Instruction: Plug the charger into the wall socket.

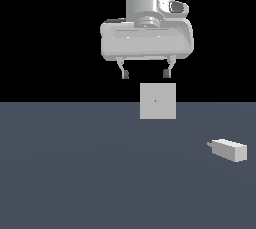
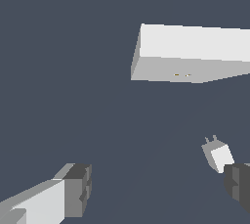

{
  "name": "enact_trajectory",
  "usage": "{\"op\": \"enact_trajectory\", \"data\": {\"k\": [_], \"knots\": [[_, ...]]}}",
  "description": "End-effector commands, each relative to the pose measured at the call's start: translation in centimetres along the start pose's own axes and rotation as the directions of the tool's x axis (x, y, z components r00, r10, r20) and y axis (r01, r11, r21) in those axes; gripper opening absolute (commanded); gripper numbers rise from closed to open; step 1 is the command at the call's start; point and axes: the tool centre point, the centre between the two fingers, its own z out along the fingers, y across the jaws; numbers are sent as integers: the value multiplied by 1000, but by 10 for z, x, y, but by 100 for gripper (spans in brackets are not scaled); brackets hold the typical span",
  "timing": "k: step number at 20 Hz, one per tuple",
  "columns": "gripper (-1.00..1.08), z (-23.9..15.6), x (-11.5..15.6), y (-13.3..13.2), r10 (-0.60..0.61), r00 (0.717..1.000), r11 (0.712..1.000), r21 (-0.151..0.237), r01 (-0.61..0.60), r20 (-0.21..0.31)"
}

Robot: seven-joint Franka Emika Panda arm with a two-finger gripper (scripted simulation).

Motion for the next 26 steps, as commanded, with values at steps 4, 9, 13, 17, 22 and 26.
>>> {"op": "enact_trajectory", "data": {"k": [4,9,13,17,22,26], "knots": [[100,1,-1,1,-3,1000,1000,0,3,-3],[100,4,-5,6,-18,1000,1000,3,19,-18],[100,9,-11,15,-42,998,999,6,42,-41],[100,16,-19,26,-73,995,997,10,74,-71],[100,27,-29,44,-119,986,993,13,121,-118],[100,37,-36,58,-156,976,987,14,160,-155]]}}
